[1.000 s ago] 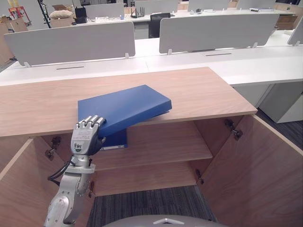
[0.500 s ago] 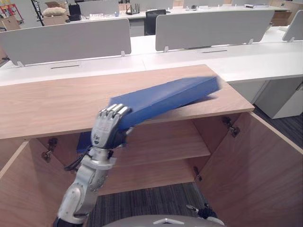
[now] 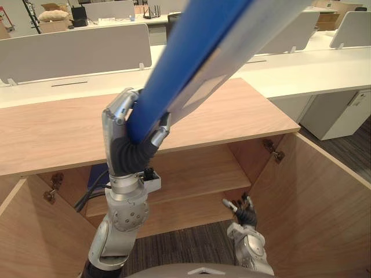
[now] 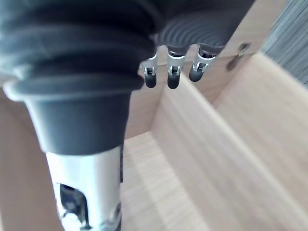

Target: Walk over to the cabinet, pick up the folder, carry it to the office cabinet, place the folder inside the office cabinet, then close the office cabinet door

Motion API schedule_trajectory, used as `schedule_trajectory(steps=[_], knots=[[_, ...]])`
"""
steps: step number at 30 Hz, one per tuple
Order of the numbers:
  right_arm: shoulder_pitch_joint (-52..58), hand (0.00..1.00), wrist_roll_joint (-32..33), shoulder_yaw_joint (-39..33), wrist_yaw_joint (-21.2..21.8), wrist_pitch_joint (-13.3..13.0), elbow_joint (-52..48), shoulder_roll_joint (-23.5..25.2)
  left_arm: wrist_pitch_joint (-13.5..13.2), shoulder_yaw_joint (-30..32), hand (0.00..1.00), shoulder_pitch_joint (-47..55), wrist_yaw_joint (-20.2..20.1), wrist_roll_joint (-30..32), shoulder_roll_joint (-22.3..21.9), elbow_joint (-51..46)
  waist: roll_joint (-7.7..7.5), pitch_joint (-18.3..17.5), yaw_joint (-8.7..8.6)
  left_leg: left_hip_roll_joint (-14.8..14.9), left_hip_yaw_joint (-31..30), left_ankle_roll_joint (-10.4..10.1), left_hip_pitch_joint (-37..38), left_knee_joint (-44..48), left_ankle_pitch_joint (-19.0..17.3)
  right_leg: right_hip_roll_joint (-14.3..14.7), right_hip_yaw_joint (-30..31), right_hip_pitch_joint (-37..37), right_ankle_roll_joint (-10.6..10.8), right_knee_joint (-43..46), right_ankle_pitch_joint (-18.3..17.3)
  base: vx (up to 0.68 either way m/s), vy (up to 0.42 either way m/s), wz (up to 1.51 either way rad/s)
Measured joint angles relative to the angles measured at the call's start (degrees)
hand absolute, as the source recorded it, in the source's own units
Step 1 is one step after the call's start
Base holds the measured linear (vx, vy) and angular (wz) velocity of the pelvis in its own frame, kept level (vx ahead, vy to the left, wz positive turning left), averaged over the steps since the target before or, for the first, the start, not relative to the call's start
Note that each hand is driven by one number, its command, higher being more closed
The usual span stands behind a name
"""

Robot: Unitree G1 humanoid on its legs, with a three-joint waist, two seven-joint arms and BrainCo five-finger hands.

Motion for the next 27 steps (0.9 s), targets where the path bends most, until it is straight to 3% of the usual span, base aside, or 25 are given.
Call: schedule_trajectory(steps=[6, 11, 21, 27], knots=[[1.0, 0.0, 1.7, -0.1, 0.1, -4.5, -19.2, 1.1, -2.2, -0.3, 1.0, 3.6, -0.7, -13.8, -1.8, -0.6, -1.29, 0.8, -0.19, 0.0, 0.3, -0.1, 0.0, 0.0, -0.2, 0.1, 0.2, -0.2, 0.0, -0.2, 0.0, 0.0, -0.007, -0.01], [0.8, 0.0, 1.6, -0.1, 0.9, -6.3, -29.7, 1.0, -2.7, 0.8, 1.0, 5.9, -2.3, -23.9, -2.3, -1.4, -1.72, 1.1, 0.37, -0.1, 1.6, 0.2, -0.1, 0.0, -0.7, 0.0, 1.4, -0.8, 0.2, -0.2, 0.1, 0.0, -0.009, -0.13], [-6.4, 0.0, -0.7, -1.5, 3.4, -6.7, -35.7, -2.1, -4.8, 3.1, 1.0, 8.3, -10.5, -33.5, -2.8, 0.6, -2.05, 1.4, 0.68, -0.2, 1.4, 0.5, -0.1, 0.0, -0.9, -0.1, 1.4, -0.5, 0.3, -0.2, 0.2, -0.01, -0.015, 0.01], [-11.3, 0.0, -0.3, -2.8, 6.5, -6.6, -35.6, -10.6, -5.5, 4.0, 1.0, 10.7, -15.6, -36.7, -2.6, 2.7, -1.8, 1.9, 0.99, -0.4, 0.9, 0.5, -0.9, 0.0, -0.8, -0.3, 1.0, -0.9, 0.5, -0.2, 0.2, -0.04, -0.03, 0.05]])
